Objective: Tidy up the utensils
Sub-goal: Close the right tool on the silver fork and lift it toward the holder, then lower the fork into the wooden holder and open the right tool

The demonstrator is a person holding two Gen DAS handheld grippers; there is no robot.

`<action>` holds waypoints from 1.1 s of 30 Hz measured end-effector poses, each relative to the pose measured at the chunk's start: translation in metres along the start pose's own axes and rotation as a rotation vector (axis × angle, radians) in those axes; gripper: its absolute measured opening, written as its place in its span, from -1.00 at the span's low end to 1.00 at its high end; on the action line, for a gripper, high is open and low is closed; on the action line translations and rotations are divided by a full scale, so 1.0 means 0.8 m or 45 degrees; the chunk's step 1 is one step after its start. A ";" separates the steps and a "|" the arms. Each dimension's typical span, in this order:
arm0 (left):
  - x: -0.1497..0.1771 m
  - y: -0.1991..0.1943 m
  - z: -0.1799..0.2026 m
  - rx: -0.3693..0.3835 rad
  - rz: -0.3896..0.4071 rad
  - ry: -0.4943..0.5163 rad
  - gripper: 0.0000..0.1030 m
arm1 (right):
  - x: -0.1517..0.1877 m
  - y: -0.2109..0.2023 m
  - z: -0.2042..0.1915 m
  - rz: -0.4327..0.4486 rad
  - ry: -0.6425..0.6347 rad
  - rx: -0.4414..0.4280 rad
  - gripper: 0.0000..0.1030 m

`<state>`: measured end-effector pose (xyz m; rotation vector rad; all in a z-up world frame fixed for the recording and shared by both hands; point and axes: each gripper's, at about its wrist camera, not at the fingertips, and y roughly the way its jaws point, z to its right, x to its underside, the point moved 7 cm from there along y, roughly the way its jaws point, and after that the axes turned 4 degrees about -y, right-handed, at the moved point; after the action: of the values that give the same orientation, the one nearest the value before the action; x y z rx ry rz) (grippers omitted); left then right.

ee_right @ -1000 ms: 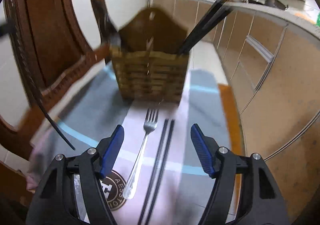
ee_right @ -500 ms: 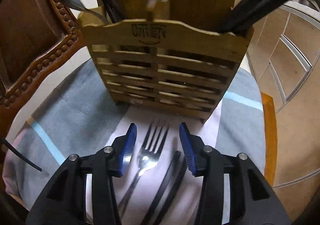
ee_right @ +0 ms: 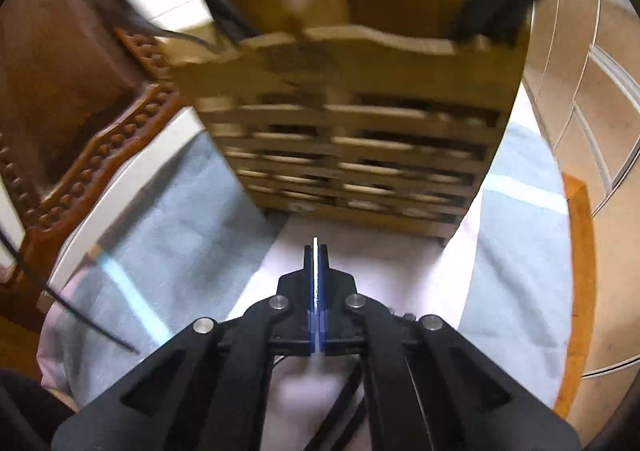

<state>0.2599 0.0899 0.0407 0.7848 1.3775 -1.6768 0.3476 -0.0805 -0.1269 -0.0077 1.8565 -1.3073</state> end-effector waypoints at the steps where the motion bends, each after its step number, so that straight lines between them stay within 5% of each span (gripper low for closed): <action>1: 0.000 0.000 0.001 0.000 0.002 0.002 -0.88 | 0.001 -0.010 -0.006 0.010 -0.010 0.005 -0.97; 11: -0.003 -0.014 -0.006 0.015 0.030 -0.031 -0.87 | -0.008 -0.150 -0.061 0.249 -0.152 0.166 -0.97; 19: -0.005 -0.022 -0.006 0.045 0.043 -0.053 -0.87 | -0.071 -0.248 -0.097 0.452 -0.289 0.348 -0.97; 33: -0.007 -0.020 -0.013 0.050 0.044 -0.071 -0.88 | -0.203 -0.302 -0.011 0.535 -0.241 0.753 -0.97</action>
<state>0.2483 0.1022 0.0513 0.7746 1.2893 -1.6911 0.3414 -0.1110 0.1629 0.5237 1.1753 -1.4394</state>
